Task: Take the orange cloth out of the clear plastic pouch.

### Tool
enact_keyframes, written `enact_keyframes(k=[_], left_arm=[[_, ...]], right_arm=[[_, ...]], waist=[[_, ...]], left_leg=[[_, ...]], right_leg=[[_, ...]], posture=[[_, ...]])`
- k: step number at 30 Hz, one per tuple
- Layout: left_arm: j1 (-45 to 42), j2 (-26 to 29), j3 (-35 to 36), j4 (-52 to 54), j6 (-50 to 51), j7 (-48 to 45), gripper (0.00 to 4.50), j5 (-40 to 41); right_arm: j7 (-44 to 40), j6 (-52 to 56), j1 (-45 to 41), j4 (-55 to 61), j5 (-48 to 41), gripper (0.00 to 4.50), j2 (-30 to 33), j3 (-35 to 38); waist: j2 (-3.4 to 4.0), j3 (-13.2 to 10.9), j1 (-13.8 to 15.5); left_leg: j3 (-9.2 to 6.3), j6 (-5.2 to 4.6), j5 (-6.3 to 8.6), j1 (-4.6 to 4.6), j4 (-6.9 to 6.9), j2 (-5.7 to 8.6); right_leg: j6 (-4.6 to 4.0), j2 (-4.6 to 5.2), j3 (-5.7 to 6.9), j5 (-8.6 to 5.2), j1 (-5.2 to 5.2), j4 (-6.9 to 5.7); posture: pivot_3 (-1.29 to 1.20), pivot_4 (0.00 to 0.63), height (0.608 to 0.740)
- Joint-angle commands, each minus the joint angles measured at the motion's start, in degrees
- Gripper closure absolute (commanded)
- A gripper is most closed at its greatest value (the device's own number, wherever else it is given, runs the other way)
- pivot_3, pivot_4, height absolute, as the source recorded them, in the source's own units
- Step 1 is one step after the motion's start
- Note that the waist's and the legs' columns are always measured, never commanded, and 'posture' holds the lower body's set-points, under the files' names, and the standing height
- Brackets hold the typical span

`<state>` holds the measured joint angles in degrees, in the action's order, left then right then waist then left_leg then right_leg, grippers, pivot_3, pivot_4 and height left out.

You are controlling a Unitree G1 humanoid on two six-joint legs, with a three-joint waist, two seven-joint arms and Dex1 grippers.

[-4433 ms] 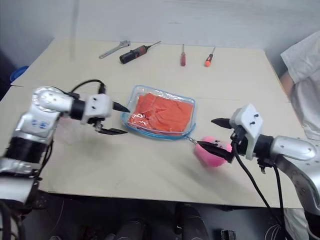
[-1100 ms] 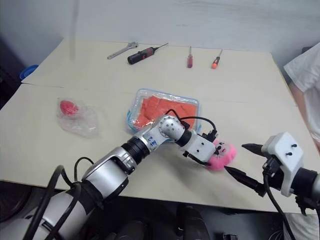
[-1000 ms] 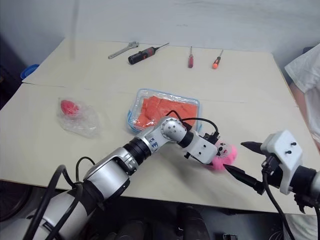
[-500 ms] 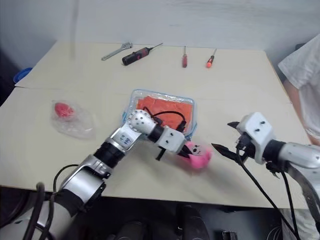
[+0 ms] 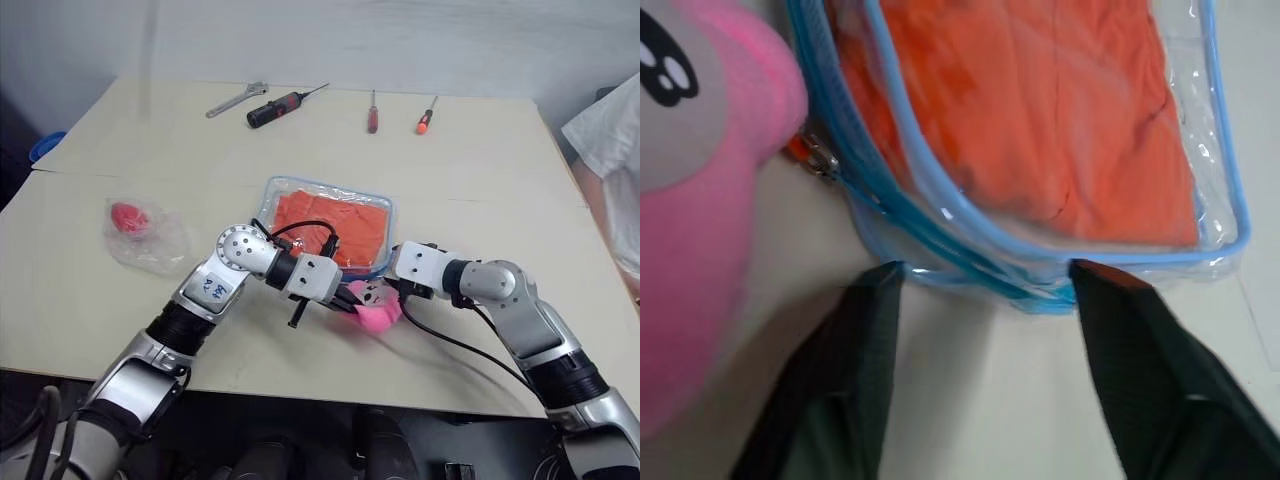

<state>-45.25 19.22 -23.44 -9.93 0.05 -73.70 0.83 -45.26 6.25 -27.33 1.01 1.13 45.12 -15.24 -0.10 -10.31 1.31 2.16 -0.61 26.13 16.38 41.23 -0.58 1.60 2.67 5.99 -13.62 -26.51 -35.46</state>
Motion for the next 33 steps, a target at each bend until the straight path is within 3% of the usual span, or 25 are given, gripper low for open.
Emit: enact_keyframes(k=[1, 11, 14, 19, 20, 29, 33], left_arm=[[0.5, 0.6, 0.6, 2.1, 0.1, 1.1, 4.5, 0.6], [1.2, 0.9, 0.1, 1.8, 0.2, 2.6, 4.5, 0.3], [1.2, 0.9, 0.1, 1.5, 0.2, 3.0, 4.5, 0.2], [2.2, 1.4, 0.1, 2.2, 0.3, 3.5, 4.5, 0.3], [2.3, 1.6, 0.4, 2.3, 0.5, 3.8, 4.5, 0.3], [6.4, 8.3, 8.4, 10.1, 12.2, 6.4, 4.5, 5.4], [10.7, 15.6, 16.1, 15.9, 20.2, 7.2, 4.5, 9.7]], right_arm=[[-2.0, -2.4, -0.7, 0.7, -0.4, 1.98, -0.7, 1.6], [-3.6, -2.8, -2.3, 1.6, -0.8, 1.98, -1.9, 2.9], [-4.1, -3.1, -2.7, 0.3, -0.9, 2.58, -2.8, 2.6], [-5.8, -4.2, -2.4, -0.1, -0.5, 4.3, -3.2, 2.4], [-6.1, -4.3, -2.2, -0.1, -0.6, 4.47, -3.2, 2.4], [-7.2, -6.5, -1.5, -1.1, 0.5, 4.47, -0.7, 4.2], [-8.2, -9.3, -0.2, -2.2, 0.7, 4.47, 1.8, 5.7]], waist=[[0.0, 0.0, 0.0], [0.01, 0.0, 0.0], [0.01, 0.0, -0.1], [0.01, 0.0, -0.1], [0.02, 0.0, -0.1], [0.04, 0.0, -0.3], [0.07, 0.0, -0.5]], left_leg=[[0.0, 0.0, 0.0, 0.0, 0.0, 0.0], [0.0, 0.01, -0.01, 0.0, 0.01, -0.01], [0.0, 0.02, -0.01, -0.01, 0.01, -0.02], [0.0, 0.02, -0.01, 0.0, 0.01, -0.01], [0.0, 0.02, -0.01, 0.0, 0.01, -0.01], [-0.01, 0.04, -0.02, -0.01, 0.01, -0.04], [-0.04, 0.05, -0.01, 0.0, 0.0, -0.04]], right_leg=[[0.0, 0.0, 0.0, 0.0, 0.0, 0.0], [0.0, 0.01, 0.0, 0.0, 0.0, -0.01], [0.0, 0.01, 0.0, 0.0, 0.0, -0.01], [0.0, 0.02, 0.01, 0.0, -0.01, -0.02], [0.0, 0.02, 0.0, 0.0, -0.01, -0.01], [-0.01, 0.03, -0.01, 0.0, -0.04, -0.05], [-0.02, 0.05, 0.0, -0.01, -0.05, -0.03]], posture=[[0.0, 0.15, 0.74], [0.0, 0.15, 0.74], [0.0, 0.15, 0.74], [0.0, 0.15, 0.74], [0.0, 0.15, 0.74], [0.0, 0.15, 0.74], [0.0, 0.15, 0.74]])
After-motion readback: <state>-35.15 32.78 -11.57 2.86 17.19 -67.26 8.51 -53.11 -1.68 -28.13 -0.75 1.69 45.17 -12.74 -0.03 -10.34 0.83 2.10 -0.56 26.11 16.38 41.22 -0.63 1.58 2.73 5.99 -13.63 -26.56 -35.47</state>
